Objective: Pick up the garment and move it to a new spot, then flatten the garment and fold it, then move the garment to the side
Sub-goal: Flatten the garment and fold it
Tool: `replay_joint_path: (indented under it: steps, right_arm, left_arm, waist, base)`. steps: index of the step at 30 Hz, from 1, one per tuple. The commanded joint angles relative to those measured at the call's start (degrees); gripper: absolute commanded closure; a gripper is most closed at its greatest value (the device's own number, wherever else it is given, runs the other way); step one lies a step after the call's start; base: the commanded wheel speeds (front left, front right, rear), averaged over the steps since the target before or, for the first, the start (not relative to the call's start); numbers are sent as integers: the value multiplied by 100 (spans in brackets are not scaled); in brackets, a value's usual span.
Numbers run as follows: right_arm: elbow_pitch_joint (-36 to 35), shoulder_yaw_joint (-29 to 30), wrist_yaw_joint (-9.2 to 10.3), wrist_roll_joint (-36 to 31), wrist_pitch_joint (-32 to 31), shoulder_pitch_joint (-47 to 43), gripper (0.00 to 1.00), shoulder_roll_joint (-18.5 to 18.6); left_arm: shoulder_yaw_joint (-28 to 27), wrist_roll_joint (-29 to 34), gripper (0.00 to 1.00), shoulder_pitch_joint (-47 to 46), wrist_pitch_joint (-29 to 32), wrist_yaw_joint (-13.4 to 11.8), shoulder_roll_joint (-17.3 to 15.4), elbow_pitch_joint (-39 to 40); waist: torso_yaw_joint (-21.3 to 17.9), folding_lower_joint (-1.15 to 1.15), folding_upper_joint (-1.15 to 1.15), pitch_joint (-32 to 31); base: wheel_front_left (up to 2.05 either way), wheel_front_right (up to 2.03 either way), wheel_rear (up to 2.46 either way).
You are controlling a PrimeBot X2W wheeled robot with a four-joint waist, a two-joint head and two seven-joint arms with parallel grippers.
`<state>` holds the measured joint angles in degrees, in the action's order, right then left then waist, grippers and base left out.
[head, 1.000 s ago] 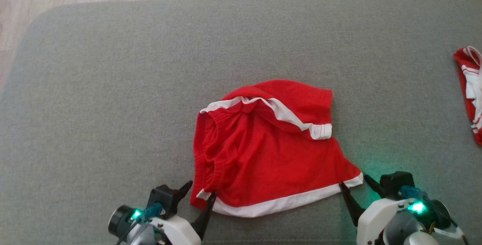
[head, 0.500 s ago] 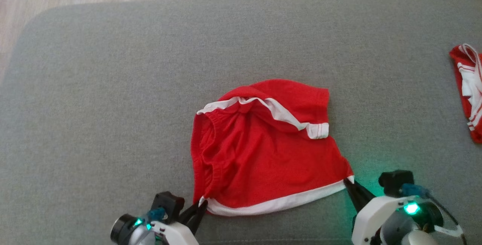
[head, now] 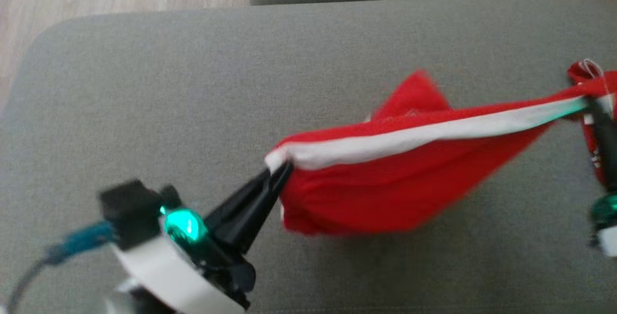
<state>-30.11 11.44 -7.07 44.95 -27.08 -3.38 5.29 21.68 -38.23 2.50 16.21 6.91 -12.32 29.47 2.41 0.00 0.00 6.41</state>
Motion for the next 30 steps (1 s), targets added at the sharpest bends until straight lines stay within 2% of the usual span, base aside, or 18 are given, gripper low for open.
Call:
replay_joint_path:
  steps: [1,4,8,11,14,16,19,22,24,27,30]
  right_arm:
    - [-587,32,-42,195,-304,376,100,-12]
    - [-1016,300,-42,407,-872,1005,100,-65]
    - [-865,465,-42,202,-1457,2039,100,-40]
    - [-154,503,-42,-301,-1945,3325,100,-37]
    - [907,466,-42,-1124,-2085,4711,100,-64]
    - [1706,392,-42,-1712,-1881,5570,100,-92]
    - [2950,454,-42,-2456,-1152,6673,100,-162]
    - [4013,712,-42,-2936,-195,7608,100,-221]
    - [4678,918,-42,-2985,397,8038,100,-235]
    - [5581,765,-42,-2797,1060,8098,100,-238]
    - [6114,438,-42,-2633,1508,7624,100,-239]
  left_arm:
    - [-258,-225,100,-601,166,33,-83,583]
    - [-392,-599,100,-1197,512,9,-99,985]
    - [-506,-931,100,-2044,866,-31,-54,840]
    - [-640,-935,100,-3133,1155,-64,-56,185]
    - [-713,-599,100,-4333,1194,-79,-16,-808]
    - [-727,-321,100,-5073,1027,-117,121,-1612]
    - [-722,137,100,-6104,416,-122,393,-2934]
    - [-707,604,100,-6995,-591,-110,604,-4071]
    - [-684,824,100,-7378,-1278,-119,705,-4788]
    - [-529,1025,100,-7545,-2149,-72,787,-5772]
    - [-387,1022,100,-7369,-2753,-18,837,-6543]
  waist:
    - [-20,0,0,90]
    - [-63,0,0,288]
    - [-52,0,0,578]
    - [-17,0,0,946]
    - [22,0,0,1371]
    - [38,0,0,1609]
    - [74,0,0,1844]
    - [79,0,0,2071]
    - [54,0,0,2162]
    - [-22,0,0,2135]
    - [-137,0,0,2039]
  base:
    - [0,0,0]
    - [0,0,0]
    - [0,0,0]
    - [0,0,0]
    - [0,0,0]
    - [0,0,0]
    - [0,0,0]
    - [0,0,0]
    - [0,0,0]
    - [0,0,0]
    - [0,0,0]
